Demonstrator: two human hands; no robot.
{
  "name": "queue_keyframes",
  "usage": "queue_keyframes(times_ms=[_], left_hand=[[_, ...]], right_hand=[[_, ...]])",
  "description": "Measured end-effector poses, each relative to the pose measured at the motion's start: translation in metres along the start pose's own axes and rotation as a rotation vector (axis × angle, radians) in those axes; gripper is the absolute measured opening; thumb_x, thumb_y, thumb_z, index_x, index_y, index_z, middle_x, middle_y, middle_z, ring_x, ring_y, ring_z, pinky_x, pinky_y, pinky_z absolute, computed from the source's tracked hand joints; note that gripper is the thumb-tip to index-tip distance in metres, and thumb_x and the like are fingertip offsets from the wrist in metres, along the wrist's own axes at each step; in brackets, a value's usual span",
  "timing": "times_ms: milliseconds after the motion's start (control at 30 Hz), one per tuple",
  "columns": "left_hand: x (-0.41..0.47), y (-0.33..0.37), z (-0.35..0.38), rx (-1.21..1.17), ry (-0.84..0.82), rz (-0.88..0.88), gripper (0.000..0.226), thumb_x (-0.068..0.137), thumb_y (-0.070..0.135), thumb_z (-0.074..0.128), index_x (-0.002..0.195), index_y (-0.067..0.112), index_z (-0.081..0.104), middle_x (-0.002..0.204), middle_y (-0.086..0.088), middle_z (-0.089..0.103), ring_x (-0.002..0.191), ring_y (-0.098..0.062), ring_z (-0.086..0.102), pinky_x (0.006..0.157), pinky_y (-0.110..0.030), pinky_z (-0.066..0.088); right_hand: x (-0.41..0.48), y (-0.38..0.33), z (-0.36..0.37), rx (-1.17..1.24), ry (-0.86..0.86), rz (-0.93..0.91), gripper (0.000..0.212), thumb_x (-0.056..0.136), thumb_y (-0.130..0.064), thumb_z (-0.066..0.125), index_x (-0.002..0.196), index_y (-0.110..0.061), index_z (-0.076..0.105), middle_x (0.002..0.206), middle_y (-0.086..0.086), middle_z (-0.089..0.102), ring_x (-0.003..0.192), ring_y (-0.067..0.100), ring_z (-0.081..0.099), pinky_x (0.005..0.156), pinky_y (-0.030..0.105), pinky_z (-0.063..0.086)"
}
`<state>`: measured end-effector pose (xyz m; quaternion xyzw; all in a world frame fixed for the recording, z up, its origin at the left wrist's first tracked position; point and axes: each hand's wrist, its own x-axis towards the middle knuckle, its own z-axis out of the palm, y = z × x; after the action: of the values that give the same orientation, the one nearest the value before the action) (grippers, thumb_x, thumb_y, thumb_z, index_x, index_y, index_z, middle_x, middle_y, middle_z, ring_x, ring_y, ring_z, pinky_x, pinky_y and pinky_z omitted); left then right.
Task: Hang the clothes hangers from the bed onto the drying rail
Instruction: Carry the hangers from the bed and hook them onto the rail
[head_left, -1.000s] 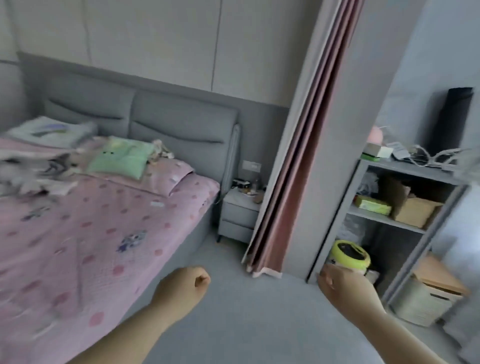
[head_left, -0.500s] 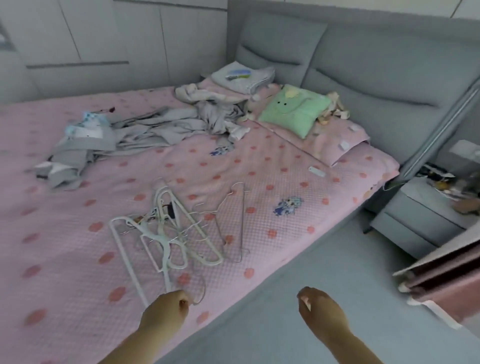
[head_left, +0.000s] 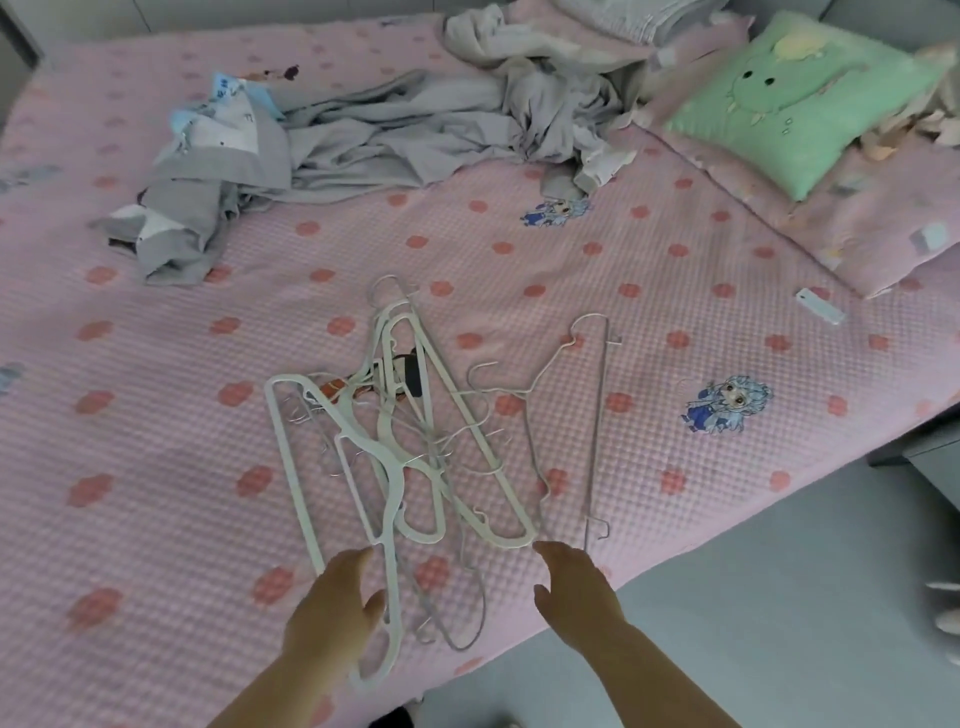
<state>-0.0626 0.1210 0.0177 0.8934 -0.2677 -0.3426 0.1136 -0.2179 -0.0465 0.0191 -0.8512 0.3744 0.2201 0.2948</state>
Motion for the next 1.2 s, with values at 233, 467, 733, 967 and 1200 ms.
queue_keyframes(times_ms=[233,467,733,967,1200], left_hand=[[0.06,-0.005,0.017,-0.017,-0.176,-0.165,0.022,0.088,0.038,0.053,0.101,0.022,0.047,0.099,0.003,0.054,0.087,-0.016,0.058,0.073,-0.028,0.048],[0.082,-0.014,0.007,0.012,-0.178,-0.181,0.03,0.093,0.024,0.042,0.064,0.025,0.036,0.063,0.009,0.043,0.069,-0.015,0.049,0.051,-0.022,0.031],[0.087,-0.005,0.01,0.022,-0.263,-0.263,0.028,0.088,0.039,0.053,0.071,0.017,0.051,0.056,0.007,0.047,0.05,-0.008,0.048,0.044,-0.02,0.032],[0.082,-0.018,0.003,-0.128,-0.254,-0.175,0.036,0.088,0.017,0.05,0.054,0.017,0.038,0.054,0.002,0.043,0.049,-0.01,0.044,0.05,-0.022,0.035],[0.078,0.016,-0.009,-0.221,-0.249,0.021,0.037,0.093,0.013,0.044,0.057,0.018,0.04,0.055,0.004,0.046,0.045,-0.005,0.046,0.044,-0.012,0.033]], right_hand=[[0.048,-0.01,0.02,-0.06,0.01,0.032,0.061,0.096,-0.018,0.036,0.147,-0.025,0.002,0.156,-0.005,-0.004,0.144,0.014,0.004,0.116,0.029,0.015],[0.062,-0.016,0.035,-0.152,-0.026,0.098,0.062,0.096,-0.013,0.029,0.147,-0.017,-0.006,0.155,0.003,-0.016,0.144,0.018,-0.009,0.117,0.029,-0.002],[0.066,-0.036,0.037,-0.25,0.047,0.21,0.057,0.093,-0.023,0.044,0.144,-0.014,0.023,0.156,0.01,0.005,0.144,0.03,0.007,0.117,0.044,0.006],[0.058,-0.065,0.056,-0.202,0.213,0.087,0.042,0.039,-0.049,0.086,0.072,-0.026,0.072,0.079,-0.007,0.069,0.069,0.013,0.069,0.062,0.029,0.057],[0.063,-0.07,0.05,-0.032,0.126,0.108,0.044,0.092,-0.011,0.044,0.135,-0.016,0.042,0.138,0.005,0.039,0.128,0.025,0.036,0.11,0.032,0.025]])
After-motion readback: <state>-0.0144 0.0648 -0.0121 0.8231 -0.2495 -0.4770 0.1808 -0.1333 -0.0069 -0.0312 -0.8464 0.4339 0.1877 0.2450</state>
